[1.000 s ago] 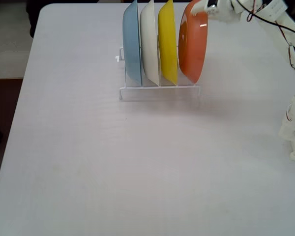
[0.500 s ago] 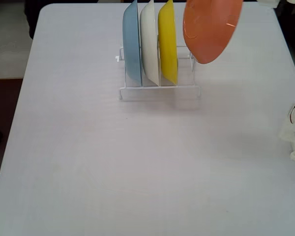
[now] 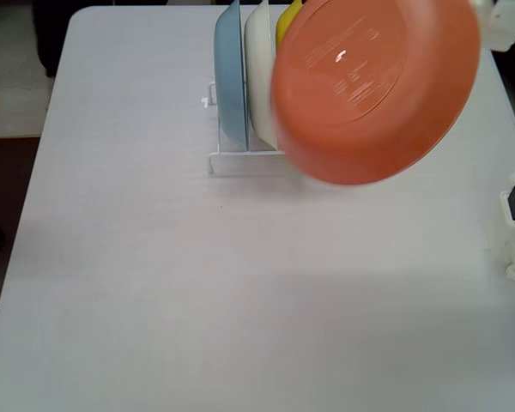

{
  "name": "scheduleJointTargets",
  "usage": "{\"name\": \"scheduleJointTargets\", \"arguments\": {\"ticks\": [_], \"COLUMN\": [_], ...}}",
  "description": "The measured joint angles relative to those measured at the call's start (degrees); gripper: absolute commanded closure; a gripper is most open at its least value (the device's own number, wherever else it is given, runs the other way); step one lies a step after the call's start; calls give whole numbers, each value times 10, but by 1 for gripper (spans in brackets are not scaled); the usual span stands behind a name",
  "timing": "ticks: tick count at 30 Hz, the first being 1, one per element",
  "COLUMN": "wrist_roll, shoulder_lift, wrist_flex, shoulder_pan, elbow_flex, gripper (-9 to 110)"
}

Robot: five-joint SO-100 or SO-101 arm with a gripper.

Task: Would you please take all the plates for me?

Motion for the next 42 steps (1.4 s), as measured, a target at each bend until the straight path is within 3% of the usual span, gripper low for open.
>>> {"name": "scheduleJointTargets", "arguments": {"ticks": [8,13,40,42], "wrist_roll": [23,-6,-40,-42], "shoulder_lift": [-32,-77,-94,-94], "wrist_flex": [-240,-309,-341,-343], "shoulder_pan": [-61,-57,2,5], "elbow_flex": [174,209,222,226], "gripper": [102,102,101,81]}}
